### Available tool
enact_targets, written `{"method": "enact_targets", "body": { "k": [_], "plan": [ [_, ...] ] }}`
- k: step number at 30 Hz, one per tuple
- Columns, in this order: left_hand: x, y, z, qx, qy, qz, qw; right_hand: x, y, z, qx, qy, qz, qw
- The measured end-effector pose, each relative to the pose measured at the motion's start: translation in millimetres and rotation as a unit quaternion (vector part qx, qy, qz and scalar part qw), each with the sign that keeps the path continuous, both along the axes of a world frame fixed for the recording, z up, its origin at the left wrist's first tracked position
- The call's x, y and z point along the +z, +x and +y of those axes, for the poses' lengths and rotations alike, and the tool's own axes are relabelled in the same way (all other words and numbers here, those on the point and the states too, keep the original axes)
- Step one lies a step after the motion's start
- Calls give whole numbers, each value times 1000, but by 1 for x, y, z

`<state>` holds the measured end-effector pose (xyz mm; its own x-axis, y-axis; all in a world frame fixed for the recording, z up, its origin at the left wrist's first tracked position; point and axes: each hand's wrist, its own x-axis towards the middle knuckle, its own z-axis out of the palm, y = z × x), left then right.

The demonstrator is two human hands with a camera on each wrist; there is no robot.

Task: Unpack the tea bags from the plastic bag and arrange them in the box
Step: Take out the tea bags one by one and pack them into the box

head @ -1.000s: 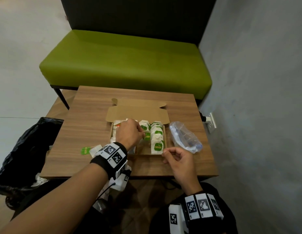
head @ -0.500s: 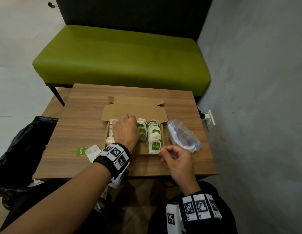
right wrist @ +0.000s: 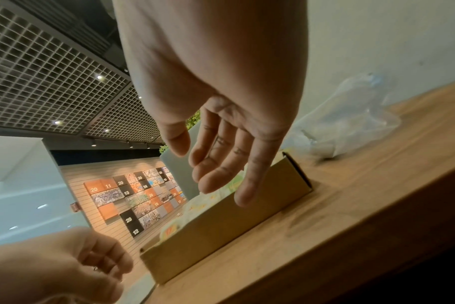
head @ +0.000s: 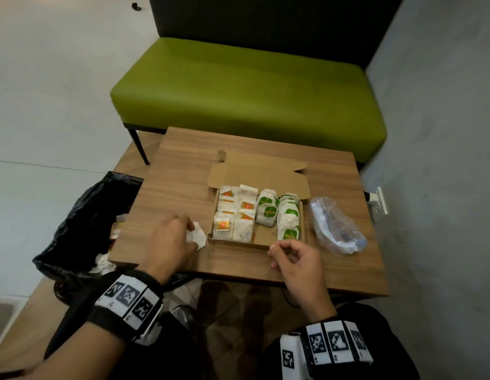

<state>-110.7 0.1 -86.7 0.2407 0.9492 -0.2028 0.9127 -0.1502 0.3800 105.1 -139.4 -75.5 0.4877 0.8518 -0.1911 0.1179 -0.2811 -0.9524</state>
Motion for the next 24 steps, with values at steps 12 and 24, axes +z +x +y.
{"method": "enact_targets", "body": {
  "k": [12, 24],
  "plan": [
    [-7, -7, -21, -127, 76, 175, 973, 2, -46, -7, 90, -41, -41, 994],
    [86, -24, -32, -311, 27, 20, 950, 44, -54, 6, 224, 66, -166, 958]
  ]
}}
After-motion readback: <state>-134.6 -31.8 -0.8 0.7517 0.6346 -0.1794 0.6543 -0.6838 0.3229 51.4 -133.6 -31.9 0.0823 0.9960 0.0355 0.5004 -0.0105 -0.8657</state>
